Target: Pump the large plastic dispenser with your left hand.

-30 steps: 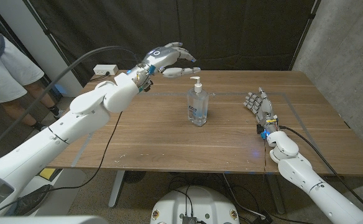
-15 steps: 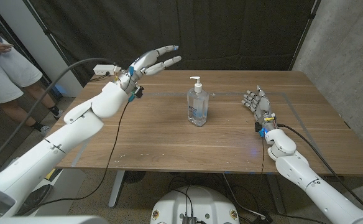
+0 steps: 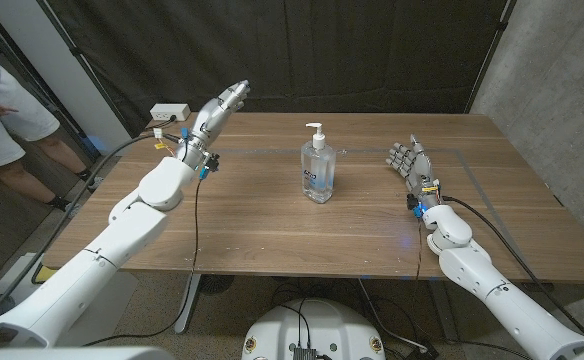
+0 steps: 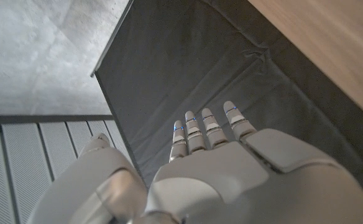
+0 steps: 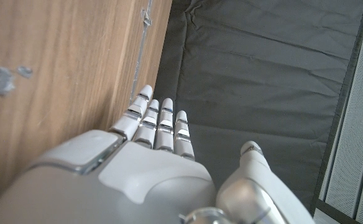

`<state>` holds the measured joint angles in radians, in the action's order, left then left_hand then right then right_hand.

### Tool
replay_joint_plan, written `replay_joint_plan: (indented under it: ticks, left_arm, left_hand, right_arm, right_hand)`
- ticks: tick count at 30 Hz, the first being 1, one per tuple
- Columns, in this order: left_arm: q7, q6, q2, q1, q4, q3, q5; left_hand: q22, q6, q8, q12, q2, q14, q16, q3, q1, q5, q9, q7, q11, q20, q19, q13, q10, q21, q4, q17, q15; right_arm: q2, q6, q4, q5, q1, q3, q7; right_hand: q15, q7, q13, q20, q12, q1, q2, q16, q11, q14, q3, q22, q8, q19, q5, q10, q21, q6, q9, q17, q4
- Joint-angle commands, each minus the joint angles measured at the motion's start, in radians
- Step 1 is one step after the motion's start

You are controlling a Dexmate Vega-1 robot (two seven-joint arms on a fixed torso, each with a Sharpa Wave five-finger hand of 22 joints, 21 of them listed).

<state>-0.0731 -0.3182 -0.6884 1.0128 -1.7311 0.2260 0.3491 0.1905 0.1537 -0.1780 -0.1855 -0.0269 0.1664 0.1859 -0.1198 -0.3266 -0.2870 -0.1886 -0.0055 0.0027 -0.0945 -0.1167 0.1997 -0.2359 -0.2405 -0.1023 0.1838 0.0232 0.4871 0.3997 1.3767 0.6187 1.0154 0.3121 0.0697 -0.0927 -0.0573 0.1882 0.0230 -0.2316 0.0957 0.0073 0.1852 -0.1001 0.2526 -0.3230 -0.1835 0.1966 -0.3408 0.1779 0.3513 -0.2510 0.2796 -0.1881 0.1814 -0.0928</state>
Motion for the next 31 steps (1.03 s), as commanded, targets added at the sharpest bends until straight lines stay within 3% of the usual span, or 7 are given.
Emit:
replay_joint_plan:
  ticks: [1,5,15,20,31]
  left_arm:
    - [0.035,-0.032,0.069,0.024,0.134,-0.020,0.173]
    - [0.055,-0.023,0.090,0.019,0.167,-0.021,0.216]
    - [0.057,0.008,0.111,0.011,0.194,-0.014,0.232]
    - [0.074,0.021,0.126,0.017,0.193,-0.012,0.266]
    - [0.100,0.030,0.133,-0.011,0.213,0.001,0.263]
  left_hand:
    - [0.002,-0.013,-0.005,-0.010,0.000,0.001,0.005,0.005,0.001,0.002,-0.002,0.011,0.011,0.027,-0.008,0.001,0.002,-0.004,0.000,0.002,-0.003]
    - [0.000,-0.017,-0.008,-0.010,0.000,-0.007,0.002,0.007,0.000,0.003,-0.001,0.022,0.014,0.048,0.008,0.000,0.004,0.005,0.001,0.001,-0.005]
    - [-0.002,-0.002,-0.015,-0.016,0.000,-0.003,0.003,0.010,-0.001,0.003,-0.001,0.027,0.018,0.052,0.014,-0.001,-0.006,0.010,0.001,0.000,-0.006]
    - [-0.003,0.004,-0.018,-0.020,0.001,0.009,0.007,0.012,-0.002,0.004,-0.001,0.034,0.016,0.055,0.009,-0.001,-0.016,0.010,0.001,0.000,-0.010]
    - [-0.004,0.018,-0.024,-0.024,0.003,0.023,0.011,0.015,-0.003,0.005,0.000,0.044,0.014,0.061,0.001,-0.003,-0.028,0.010,0.001,-0.001,-0.013]
  right_arm:
    - [-0.018,0.038,-0.033,-0.020,-0.022,0.008,-0.006]
    - [-0.012,0.038,-0.021,-0.025,-0.026,0.008,-0.005]
    - [0.014,0.045,0.032,-0.034,-0.023,0.001,-0.017]
    - [0.005,0.083,0.007,-0.038,-0.032,0.003,-0.040]
    - [-0.003,0.076,-0.011,-0.029,-0.037,0.003,-0.041]
  right_hand:
    - [0.010,0.014,0.002,-0.001,-0.003,0.005,0.003,0.007,0.019,0.007,-0.001,-0.002,0.008,-0.014,0.002,0.012,-0.006,0.011,-0.005,0.002,-0.005]
    - [0.008,0.013,0.001,-0.002,0.001,0.006,0.002,0.003,-0.001,0.003,0.000,-0.002,0.006,-0.015,0.002,0.005,-0.004,0.009,-0.005,0.002,-0.006]
    - [-0.012,0.007,0.001,0.004,0.009,0.004,0.003,-0.005,-0.017,-0.016,0.002,-0.002,0.002,0.003,0.002,-0.012,0.006,0.001,-0.005,0.003,-0.006]
    - [-0.021,-0.008,0.001,0.006,0.014,0.002,0.004,-0.007,-0.017,-0.026,0.003,-0.002,0.001,0.010,0.002,-0.023,0.011,-0.002,-0.005,0.004,-0.005]
    - [-0.022,-0.009,0.001,0.006,0.013,0.001,0.005,-0.005,-0.021,-0.025,0.004,-0.002,0.001,0.009,0.002,-0.021,0.012,-0.001,-0.004,0.004,-0.005]
